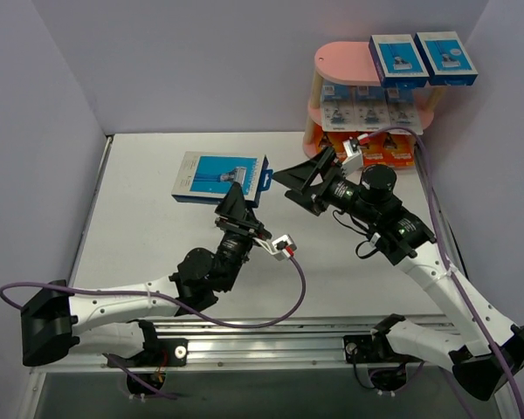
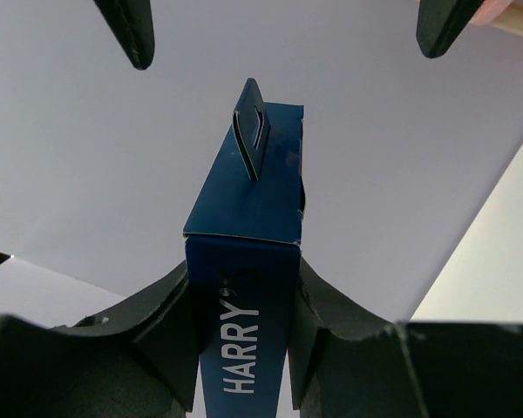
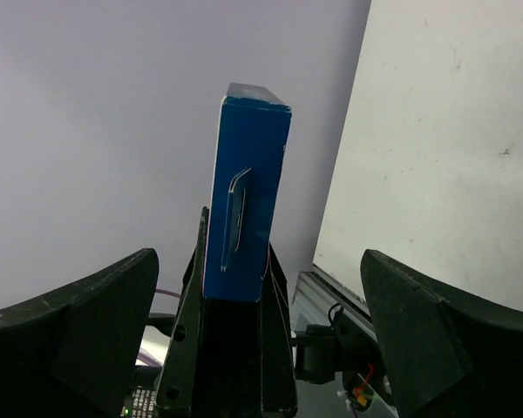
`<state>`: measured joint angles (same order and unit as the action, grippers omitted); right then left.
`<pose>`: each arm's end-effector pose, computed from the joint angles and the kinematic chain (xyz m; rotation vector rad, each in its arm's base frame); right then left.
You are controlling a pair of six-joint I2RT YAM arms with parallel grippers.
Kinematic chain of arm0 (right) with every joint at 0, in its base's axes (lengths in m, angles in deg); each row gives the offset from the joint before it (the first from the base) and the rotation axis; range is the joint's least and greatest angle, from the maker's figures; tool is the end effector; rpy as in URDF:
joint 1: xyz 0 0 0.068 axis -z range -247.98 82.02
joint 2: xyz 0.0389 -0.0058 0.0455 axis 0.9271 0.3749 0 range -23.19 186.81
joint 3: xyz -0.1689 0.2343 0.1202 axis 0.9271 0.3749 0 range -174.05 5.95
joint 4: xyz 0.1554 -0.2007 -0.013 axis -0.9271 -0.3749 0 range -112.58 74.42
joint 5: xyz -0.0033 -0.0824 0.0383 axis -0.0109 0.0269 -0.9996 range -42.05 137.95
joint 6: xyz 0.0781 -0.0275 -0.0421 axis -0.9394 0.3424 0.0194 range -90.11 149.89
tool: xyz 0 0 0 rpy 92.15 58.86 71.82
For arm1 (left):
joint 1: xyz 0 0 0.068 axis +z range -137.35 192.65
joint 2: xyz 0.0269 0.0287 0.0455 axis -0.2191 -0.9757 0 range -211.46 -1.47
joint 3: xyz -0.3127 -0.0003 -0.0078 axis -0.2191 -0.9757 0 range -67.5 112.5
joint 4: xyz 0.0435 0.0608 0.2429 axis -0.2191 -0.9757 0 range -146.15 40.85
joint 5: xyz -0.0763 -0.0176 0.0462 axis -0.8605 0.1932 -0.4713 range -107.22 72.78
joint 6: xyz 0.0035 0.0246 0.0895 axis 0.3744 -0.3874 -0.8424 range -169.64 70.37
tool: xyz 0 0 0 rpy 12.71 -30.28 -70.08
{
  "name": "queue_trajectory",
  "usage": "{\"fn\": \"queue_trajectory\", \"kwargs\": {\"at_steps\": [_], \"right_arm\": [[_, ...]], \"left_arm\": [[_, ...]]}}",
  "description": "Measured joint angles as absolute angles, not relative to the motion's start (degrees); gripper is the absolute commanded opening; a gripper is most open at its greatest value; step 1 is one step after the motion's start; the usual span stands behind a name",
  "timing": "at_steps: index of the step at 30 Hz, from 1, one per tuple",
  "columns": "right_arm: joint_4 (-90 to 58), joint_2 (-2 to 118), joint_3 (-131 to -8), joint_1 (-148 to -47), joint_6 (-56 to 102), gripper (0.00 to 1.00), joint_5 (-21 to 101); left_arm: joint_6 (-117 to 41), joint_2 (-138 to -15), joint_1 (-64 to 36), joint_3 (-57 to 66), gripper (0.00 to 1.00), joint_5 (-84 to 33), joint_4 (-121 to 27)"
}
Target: Place and organize the shaving razors onto the shelf
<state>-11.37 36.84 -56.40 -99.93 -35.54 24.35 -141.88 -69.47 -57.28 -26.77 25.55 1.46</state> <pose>0.1959 0.1616 0.4645 0.1061 1.7056 1.6306 0.1454 -0.2325 0.3948 1.0113 0.8388 0.7659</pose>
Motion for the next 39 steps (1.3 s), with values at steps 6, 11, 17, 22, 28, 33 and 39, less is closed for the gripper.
{"fn": "queue_trajectory", "kwargs": {"at_steps": [6,11,17,22,28,33,39], "right_arm": [[-7.4,38.9,-55.4,-100.0,-36.9,0.85,24.0],[-6.1,40.9,-55.4,-100.0,-37.6,0.75,23.7],[-4.0,40.9,-54.5,-100.3,-38.2,0.58,23.3],[-3.0,40.8,-52.5,-101.2,-39.2,0.48,22.8],[-2.6,40.8,-51.3,-101.8,-39.5,0.23,23.1],[-1.5,40.6,-50.5,-101.9,-40.8,0.0,23.3],[-0.2,40.4,-49.6,-102.0,-41.5,0.0,23.4]], "left_arm": [[-146.4,-71.9,-59.2,-26.8,0.02,26.7,7.2],[-147.7,-73.7,-60.4,-26.8,0.02,26.9,7.6],[-147.5,-74.4,-60.5,-26.8,0.02,27.6,7.3],[-147.5,-76.3,-60.5,-26.7,0.02,27.8,7.2],[-147.6,-77.7,-60.5,-25.8,0.02,28.6,7.6],[-147.7,-77.8,-60.4,-25.7,0.17,29.0,7.4],[-146.8,-77.8,-60.4,-25.7,0.67,29.0,7.2]]}}
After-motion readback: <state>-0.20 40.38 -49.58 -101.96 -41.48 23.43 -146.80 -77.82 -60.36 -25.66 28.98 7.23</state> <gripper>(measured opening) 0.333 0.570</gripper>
